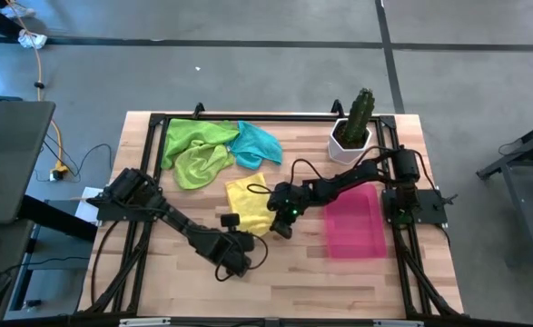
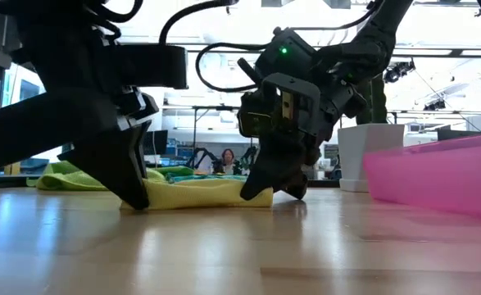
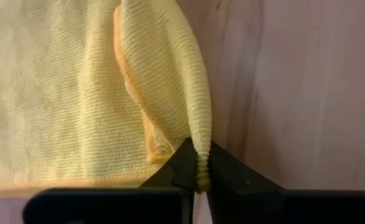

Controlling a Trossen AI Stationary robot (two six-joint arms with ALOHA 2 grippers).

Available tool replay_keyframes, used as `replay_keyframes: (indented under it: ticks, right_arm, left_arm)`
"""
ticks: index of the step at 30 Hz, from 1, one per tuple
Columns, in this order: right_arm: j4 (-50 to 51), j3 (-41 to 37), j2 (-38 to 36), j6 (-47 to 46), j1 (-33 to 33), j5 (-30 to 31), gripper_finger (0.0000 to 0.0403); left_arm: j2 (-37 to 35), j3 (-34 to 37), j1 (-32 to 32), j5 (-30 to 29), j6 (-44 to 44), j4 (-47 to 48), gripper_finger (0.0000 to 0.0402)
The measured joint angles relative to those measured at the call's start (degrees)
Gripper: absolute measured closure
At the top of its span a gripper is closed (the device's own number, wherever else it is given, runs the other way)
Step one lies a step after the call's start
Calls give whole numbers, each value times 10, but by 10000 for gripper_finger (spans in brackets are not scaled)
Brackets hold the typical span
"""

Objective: Roll microfiber towels into tight, uniform cylinder then place into a basket
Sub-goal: Roll the yellow microfiber towel

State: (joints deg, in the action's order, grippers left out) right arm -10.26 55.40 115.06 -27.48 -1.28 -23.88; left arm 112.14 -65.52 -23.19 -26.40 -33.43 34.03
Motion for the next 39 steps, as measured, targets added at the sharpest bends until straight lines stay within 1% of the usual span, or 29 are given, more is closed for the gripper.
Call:
replay_keyframes:
  ticks: [3,8,11,14,17,20,23,25,28,30,32,39]
  right_arm:
    - [0,0,-7,36,0,-1,385]
    - [30,-3,-42,146,0,-2,323]
    - [50,-3,-67,243,-6,-8,288]
    - [83,-2,-80,344,-26,-1,269]
    - [101,-2,-83,418,-57,50,264]
    - [111,-2,-83,470,-94,135,266]
    - [113,-2,-84,493,-127,221,273]
    - [114,-2,-84,493,-144,265,278]
    - [116,-1,-85,492,-163,301,283]
    - [115,-1,-85,493,-172,321,284]
    - [112,-1,-85,501,-178,332,285]
    - [87,0,-85,549,-180,345,285]
  left_arm:
    - [-1,0,3,9,-4,2,389]
    - [-1,0,4,31,5,2,397]
    - [-1,1,9,49,13,-1,398]
    - [-2,2,16,71,29,-10,398]
    - [-2,0,25,110,45,-36,399]
    - [-6,1,32,159,71,-61,399]
    - [-6,1,38,218,94,-89,400]
    - [-6,1,40,233,98,-93,400]
    - [-6,3,41,247,99,-95,400]
    - [-8,15,40,252,94,-121,400]
    - [-17,38,39,256,81,-166,400]
    - [-56,144,39,258,4,-323,400]
